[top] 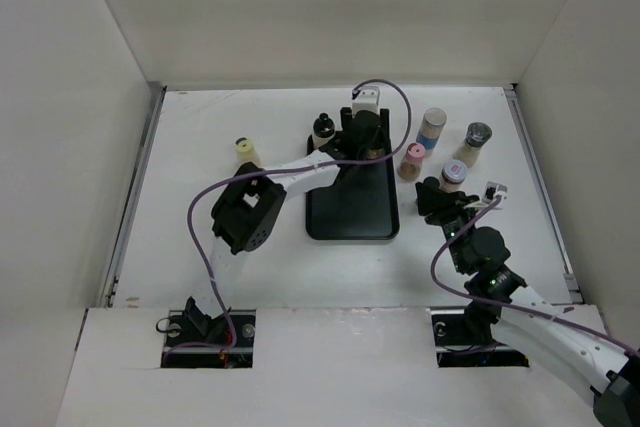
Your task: Organize the condiment bottles
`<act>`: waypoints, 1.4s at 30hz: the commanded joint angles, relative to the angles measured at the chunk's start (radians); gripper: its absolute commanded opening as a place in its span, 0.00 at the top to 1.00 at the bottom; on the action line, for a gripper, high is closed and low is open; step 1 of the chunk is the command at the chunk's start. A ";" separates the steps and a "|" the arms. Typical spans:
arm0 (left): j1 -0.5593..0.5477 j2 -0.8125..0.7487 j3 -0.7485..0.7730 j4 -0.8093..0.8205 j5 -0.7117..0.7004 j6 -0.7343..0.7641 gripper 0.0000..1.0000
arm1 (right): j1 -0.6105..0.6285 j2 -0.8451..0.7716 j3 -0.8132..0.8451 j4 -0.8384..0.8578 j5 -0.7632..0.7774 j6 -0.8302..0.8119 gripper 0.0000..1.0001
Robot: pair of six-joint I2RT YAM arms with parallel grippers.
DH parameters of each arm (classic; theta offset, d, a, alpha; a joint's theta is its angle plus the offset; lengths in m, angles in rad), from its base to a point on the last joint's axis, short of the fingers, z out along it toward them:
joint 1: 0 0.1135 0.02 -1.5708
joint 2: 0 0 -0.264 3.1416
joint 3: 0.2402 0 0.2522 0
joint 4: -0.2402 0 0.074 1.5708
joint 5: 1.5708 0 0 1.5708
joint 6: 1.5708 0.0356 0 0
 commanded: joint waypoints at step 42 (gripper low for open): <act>-0.025 -0.287 -0.102 0.226 -0.005 0.050 0.05 | -0.013 -0.034 -0.003 -0.017 0.020 0.008 0.39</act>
